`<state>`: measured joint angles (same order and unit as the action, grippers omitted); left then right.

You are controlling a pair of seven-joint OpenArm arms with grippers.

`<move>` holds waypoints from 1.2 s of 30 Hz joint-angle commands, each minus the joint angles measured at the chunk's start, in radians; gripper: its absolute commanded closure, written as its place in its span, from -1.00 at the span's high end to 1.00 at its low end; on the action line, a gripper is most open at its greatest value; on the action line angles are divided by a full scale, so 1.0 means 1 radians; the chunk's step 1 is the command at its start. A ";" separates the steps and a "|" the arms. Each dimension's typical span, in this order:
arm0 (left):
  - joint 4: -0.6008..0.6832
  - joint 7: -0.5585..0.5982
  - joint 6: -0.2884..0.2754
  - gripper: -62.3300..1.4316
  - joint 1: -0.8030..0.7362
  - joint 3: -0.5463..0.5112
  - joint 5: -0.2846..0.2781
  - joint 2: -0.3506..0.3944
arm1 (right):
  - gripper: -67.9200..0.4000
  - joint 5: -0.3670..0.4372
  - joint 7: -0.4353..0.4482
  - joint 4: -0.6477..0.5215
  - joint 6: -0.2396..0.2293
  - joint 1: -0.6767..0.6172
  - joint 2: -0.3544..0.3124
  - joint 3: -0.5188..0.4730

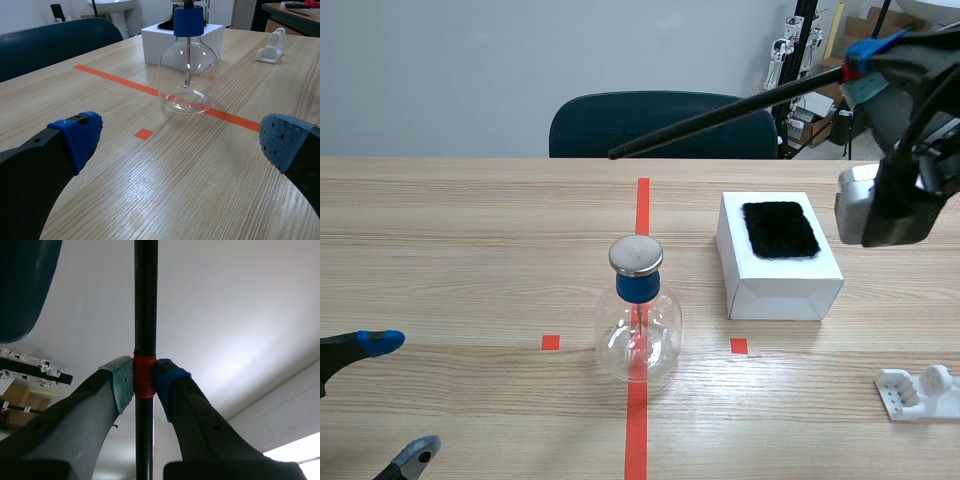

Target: Do the electroscope experiment. move the rod toward and away from the electroscope

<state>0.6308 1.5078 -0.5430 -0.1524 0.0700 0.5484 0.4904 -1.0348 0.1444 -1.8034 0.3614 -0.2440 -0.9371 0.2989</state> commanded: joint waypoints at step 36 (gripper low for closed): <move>0.019 0.046 0.002 1.00 0.000 -0.006 -0.014 0.009 | -0.83 -0.083 -0.050 0.032 0.012 0.008 -0.013 0.066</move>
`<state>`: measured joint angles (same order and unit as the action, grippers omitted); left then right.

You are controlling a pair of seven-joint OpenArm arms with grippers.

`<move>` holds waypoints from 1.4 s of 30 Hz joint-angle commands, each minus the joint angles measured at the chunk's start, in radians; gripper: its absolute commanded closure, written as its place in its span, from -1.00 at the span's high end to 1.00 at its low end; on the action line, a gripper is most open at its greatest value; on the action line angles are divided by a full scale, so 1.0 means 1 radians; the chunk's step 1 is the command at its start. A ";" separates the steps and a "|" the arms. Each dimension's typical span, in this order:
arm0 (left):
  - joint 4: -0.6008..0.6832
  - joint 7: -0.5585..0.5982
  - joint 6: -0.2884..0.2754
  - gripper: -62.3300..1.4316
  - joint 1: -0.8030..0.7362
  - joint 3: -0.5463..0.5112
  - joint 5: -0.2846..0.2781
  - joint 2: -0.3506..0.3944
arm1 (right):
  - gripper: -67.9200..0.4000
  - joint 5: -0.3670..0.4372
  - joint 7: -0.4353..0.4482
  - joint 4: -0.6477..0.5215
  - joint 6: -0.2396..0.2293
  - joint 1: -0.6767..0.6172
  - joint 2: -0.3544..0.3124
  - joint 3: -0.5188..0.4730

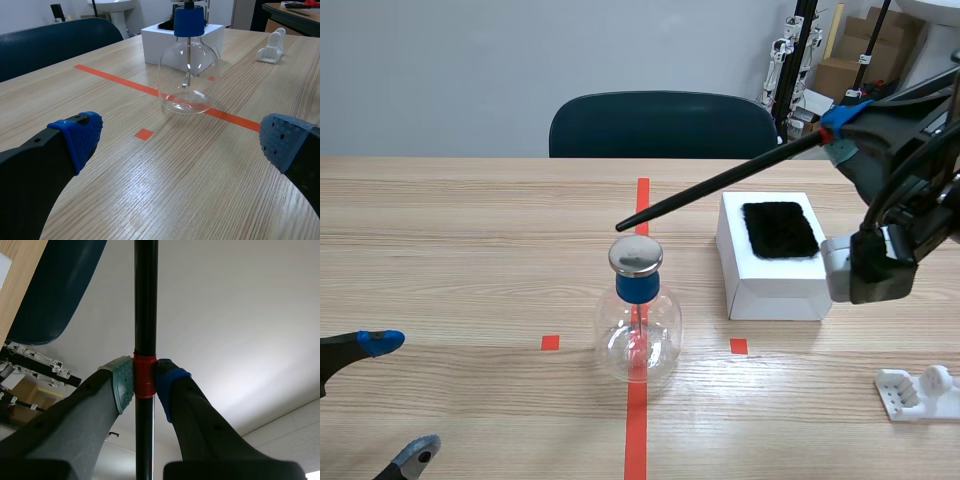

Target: Do the electroscope experiment. move the rod toward and away from the electroscope

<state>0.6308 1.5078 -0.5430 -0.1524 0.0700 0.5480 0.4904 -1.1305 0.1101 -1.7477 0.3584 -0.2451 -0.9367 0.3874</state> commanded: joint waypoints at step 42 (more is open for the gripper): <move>0.019 0.046 0.002 1.00 0.000 -0.006 -0.013 0.009 | -0.83 0.299 0.369 -0.287 0.101 -0.882 0.465 -0.375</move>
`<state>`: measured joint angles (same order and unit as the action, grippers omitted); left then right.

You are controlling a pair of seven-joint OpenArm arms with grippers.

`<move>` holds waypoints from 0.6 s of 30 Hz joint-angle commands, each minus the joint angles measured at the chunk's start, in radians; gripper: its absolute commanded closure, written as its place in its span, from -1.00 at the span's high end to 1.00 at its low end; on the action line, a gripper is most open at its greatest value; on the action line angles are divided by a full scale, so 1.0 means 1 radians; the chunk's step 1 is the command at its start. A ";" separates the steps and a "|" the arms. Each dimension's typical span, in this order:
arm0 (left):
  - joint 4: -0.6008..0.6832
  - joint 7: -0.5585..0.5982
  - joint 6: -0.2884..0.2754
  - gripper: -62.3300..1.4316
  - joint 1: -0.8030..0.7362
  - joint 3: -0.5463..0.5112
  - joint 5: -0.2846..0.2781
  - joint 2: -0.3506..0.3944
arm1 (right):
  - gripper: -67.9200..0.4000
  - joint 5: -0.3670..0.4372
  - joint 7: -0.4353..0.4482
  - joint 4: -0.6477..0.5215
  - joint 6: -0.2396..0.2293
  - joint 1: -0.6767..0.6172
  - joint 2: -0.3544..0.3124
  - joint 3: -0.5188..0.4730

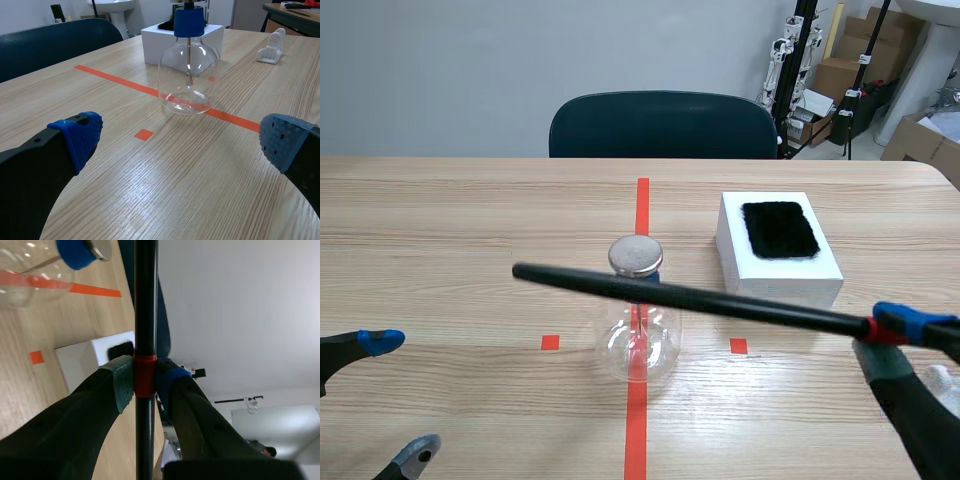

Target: Do the electroscope experiment. move the rod toward and away from the electroscope

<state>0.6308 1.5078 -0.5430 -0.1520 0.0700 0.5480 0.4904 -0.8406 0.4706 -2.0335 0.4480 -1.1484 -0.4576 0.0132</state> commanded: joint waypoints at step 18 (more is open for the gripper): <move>0.019 0.046 0.002 1.00 0.000 -0.006 -0.013 0.009 | -0.83 -0.008 0.045 0.039 0.012 0.045 -0.014 -0.001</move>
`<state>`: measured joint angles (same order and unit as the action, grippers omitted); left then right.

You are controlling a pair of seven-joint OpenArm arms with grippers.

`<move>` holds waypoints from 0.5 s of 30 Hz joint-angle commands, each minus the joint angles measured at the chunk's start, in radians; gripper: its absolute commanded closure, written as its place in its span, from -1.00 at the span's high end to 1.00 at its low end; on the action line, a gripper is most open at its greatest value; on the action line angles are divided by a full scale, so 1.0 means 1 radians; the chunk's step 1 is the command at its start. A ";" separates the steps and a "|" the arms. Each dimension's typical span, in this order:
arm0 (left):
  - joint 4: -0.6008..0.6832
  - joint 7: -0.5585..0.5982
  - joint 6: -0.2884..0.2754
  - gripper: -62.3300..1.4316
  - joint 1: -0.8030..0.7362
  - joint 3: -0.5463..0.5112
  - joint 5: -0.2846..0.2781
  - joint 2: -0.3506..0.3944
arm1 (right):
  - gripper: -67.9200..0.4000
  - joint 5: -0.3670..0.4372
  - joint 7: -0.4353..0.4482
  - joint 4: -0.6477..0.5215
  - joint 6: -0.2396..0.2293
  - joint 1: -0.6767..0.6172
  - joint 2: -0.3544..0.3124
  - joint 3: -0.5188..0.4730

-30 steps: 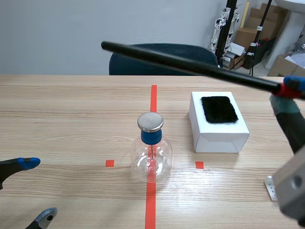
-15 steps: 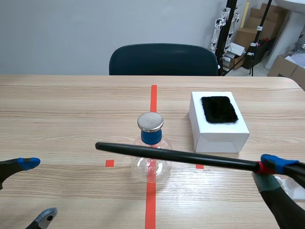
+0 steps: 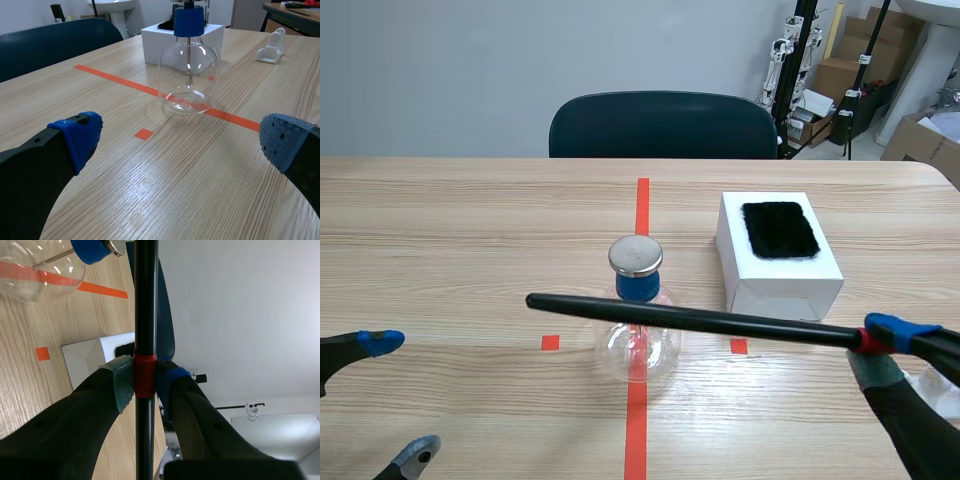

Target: Do the electroscope experiment. move the rod toward and away from the electroscope

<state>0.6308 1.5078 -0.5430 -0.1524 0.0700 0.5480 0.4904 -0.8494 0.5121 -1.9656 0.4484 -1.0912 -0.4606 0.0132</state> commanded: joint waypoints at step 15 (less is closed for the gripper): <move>0.019 0.046 0.002 1.00 0.000 -0.006 -0.013 0.009 | -0.83 -0.018 0.037 -0.029 0.013 -0.014 -0.011 -0.001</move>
<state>0.6308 1.5078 -0.5430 -0.1524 0.0700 0.5480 0.4904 -0.8745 0.5419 -1.9663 0.4480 -1.1038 -0.4606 0.0132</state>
